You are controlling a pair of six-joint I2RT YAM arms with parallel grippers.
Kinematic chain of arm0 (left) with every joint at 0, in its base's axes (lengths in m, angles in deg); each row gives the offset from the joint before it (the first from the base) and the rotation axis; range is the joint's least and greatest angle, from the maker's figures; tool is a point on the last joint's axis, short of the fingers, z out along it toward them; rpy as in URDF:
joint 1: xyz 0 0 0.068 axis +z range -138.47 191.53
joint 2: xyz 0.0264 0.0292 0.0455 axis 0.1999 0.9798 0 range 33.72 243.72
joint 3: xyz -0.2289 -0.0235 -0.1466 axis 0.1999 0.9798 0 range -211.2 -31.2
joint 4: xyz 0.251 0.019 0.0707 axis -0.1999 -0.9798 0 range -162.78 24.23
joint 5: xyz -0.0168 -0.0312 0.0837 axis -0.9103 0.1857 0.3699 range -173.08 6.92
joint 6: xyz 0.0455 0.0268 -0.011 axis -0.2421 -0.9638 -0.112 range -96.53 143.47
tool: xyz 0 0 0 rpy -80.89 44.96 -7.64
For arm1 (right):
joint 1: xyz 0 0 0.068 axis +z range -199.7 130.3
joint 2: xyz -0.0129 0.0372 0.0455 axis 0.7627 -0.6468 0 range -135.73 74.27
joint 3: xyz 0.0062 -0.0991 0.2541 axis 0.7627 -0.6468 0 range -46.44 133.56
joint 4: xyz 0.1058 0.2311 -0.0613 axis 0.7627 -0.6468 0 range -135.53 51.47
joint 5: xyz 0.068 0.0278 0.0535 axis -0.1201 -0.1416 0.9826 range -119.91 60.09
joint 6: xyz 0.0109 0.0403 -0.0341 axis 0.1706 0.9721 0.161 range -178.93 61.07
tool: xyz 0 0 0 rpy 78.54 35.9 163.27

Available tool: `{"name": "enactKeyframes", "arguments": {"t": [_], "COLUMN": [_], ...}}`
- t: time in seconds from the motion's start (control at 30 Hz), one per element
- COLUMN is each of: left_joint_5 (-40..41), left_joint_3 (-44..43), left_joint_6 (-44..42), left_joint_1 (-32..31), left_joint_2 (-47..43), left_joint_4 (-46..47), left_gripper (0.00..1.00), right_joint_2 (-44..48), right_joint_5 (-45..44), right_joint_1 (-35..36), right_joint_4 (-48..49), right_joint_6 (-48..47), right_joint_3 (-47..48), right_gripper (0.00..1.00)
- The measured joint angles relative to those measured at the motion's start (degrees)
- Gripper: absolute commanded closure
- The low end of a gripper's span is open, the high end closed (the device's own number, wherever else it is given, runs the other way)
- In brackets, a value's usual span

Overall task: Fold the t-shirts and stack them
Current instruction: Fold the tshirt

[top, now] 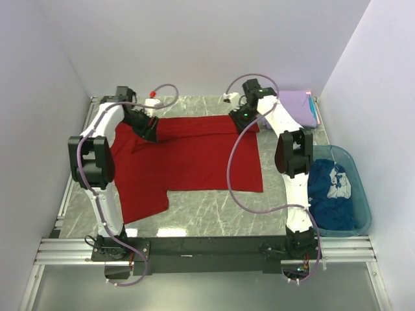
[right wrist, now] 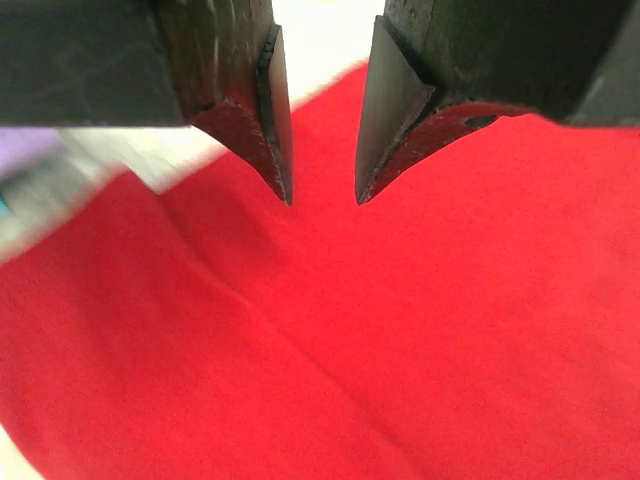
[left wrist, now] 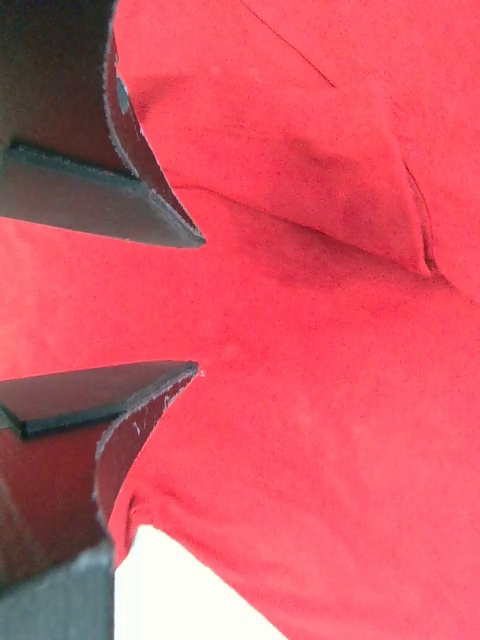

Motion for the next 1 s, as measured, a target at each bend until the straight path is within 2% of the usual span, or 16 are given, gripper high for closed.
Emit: {"name": "enactKeyframes", "arguments": {"t": [0.13, 0.23, 0.4, 0.43, 0.53, 0.63, 1.0], "left_joint_5": [-2.71, -2.51, -1.27, -1.22, -1.31, -1.64, -4.31], "left_joint_3": [0.09, 0.09, 0.09, 0.15, 0.92, 2.51, 4.57], "left_joint_6": [1.77, 5.33, 10.67, 11.47, 13.40, 15.04, 21.22], "left_joint_1": [5.62, 12.17, 20.22, 20.92, 21.49, 21.31, 21.16], "left_joint_2": [-1.31, -1.11, -1.09, -1.05, -0.83, 0.02, 6.86], "left_joint_4": [-0.42, 0.48, 2.08, 2.47, 3.32, 4.37, 8.63], "left_gripper": [0.31, 0.27, 0.26, 0.27, 0.28, 0.29, 0.36], "right_joint_2": [1.03, 1.07, 0.83, 0.44, -2.14, -5.79, -15.06], "right_joint_5": [4.42, 7.98, 14.40, 15.63, 18.73, 18.82, 15.82], "right_joint_1": [5.14, 9.68, 15.96, 16.65, 17.62, 18.29, 21.77], "right_joint_4": [2.43, 6.71, 20.00, 23.65, 34.51, 41.24, 54.90], "right_joint_6": [4.02, 8.76, 23.19, 26.77, 37.05, 43.04, 56.15], "right_joint_3": [0.00, 0.00, 0.07, 0.11, 0.87, 2.21, 3.87], "right_gripper": [0.57, 0.51, 0.42, 0.38, 0.37, 0.37, 0.32]}}
